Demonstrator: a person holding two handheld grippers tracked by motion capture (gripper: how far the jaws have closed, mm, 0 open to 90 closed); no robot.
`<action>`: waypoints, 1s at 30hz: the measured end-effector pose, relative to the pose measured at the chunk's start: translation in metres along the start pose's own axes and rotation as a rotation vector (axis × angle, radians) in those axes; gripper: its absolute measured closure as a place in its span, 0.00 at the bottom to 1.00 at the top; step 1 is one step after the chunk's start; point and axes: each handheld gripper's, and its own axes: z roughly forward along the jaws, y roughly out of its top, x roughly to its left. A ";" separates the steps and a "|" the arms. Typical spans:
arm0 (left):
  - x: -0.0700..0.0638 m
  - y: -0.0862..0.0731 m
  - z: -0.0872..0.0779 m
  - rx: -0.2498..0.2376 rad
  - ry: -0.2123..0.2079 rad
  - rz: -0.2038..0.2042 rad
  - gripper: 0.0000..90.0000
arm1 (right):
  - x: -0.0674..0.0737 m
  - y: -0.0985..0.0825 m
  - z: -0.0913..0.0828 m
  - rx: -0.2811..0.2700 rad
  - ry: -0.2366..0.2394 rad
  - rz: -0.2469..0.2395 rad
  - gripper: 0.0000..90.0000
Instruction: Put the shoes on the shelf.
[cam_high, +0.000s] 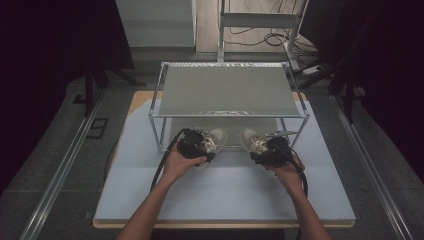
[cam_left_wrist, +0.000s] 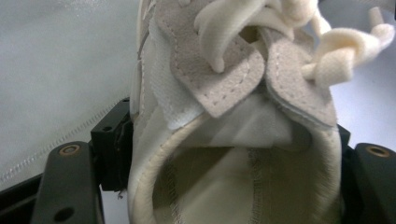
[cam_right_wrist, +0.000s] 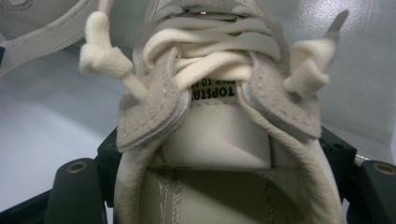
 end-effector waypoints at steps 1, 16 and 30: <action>0.002 0.003 0.002 0.003 0.010 0.043 0.30 | 0.000 0.001 0.002 0.002 0.001 0.001 0.30; -0.002 0.021 0.012 0.005 0.038 0.064 0.30 | 0.010 0.016 0.018 0.005 -0.032 -0.010 0.30; -0.003 0.032 0.025 0.011 0.056 0.020 0.30 | 0.010 0.024 0.032 0.006 -0.065 0.001 0.30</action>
